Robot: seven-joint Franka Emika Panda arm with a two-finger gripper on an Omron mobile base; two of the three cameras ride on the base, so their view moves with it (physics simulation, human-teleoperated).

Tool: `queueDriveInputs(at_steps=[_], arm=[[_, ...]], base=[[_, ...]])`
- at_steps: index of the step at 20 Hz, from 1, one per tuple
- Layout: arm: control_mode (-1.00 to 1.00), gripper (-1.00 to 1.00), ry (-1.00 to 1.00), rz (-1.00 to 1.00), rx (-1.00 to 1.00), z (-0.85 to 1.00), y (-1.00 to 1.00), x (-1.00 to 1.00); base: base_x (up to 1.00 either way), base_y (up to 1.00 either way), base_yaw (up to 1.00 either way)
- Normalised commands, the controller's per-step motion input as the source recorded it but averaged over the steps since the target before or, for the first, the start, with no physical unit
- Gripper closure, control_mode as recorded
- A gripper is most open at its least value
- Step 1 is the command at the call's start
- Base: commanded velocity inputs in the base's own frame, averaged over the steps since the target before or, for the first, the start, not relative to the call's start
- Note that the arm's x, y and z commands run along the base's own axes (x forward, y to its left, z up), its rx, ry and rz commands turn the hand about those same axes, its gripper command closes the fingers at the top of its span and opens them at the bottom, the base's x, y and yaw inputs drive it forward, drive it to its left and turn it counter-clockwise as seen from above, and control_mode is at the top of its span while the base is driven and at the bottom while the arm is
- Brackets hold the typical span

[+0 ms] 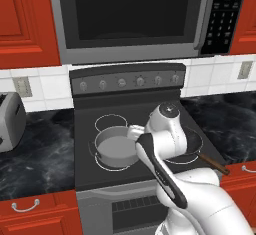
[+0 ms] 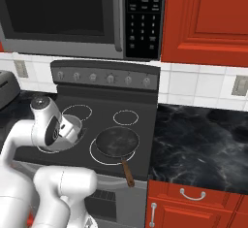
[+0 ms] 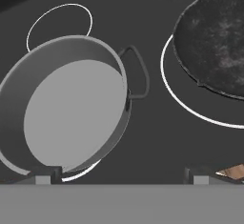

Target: Move the pot and pan from the stove into the sink.

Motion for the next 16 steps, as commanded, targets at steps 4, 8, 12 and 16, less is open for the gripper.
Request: queueDriveInputs(at_steps=[4, 8, 12, 16], arm=[[-1.00, -1.00, 0.04, 0.00, 0.00, -0.30, 0.04, 0.07], [-1.00, -1.00, 0.03, 0.00, 0.00, -0.26, 0.05, 0.11], [-1.00, -1.00, 0.00, 0.00, -0.02, -0.18, 0.08, 0.19], [-1.00, -1.00, 0.01, -0.01, -0.02, -0.15, 0.07, 0.26]], base=[[0.00, 0.00, 0.00], [0.00, 0.00, 0.00], [0.00, 0.00, 0.00], [0.00, 0.00, 0.00]])
